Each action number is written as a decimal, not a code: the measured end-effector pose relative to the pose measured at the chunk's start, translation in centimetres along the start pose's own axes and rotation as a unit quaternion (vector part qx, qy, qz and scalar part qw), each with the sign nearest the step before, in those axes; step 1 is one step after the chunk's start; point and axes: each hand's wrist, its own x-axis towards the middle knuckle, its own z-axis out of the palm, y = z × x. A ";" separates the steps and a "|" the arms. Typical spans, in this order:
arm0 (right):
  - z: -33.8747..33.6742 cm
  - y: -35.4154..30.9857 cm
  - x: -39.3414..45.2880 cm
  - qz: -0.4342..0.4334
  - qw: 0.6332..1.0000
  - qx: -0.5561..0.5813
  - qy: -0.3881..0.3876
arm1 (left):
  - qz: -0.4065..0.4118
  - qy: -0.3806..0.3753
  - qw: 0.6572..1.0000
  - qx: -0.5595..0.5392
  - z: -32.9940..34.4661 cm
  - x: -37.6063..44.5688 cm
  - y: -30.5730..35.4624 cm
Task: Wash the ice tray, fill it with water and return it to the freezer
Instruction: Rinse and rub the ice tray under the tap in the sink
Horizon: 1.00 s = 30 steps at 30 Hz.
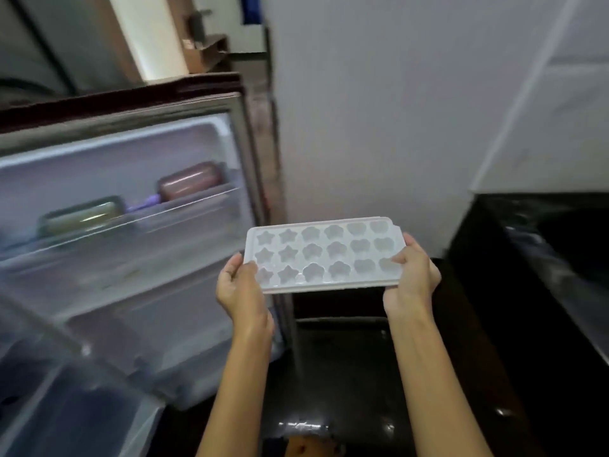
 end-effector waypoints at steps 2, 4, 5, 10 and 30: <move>-1.7 -2.3 1.7 -0.027 0.998 0.030 0.046 | -0.028 -0.054 0.998 0.021 3.6 -0.6 -1.9; -3.4 -4.6 3.2 -0.050 0.993 0.058 0.086 | -0.053 -0.103 0.992 0.040 7.0 -1.4 -3.6; -4.2 -5.6 3.9 -0.061 0.991 0.067 0.102 | -0.069 -0.128 0.988 0.049 8.7 -2.0 -4.3; -7.9 -9.9 6.9 -0.111 0.965 0.126 0.201 | -0.166 -0.239 0.953 0.087 15.5 -5.0 -7.7; -28.4 -20.4 8.5 -0.217 0.846 0.234 0.428 | -0.369 -0.542 0.731 0.190 26.2 -23.2 -21.8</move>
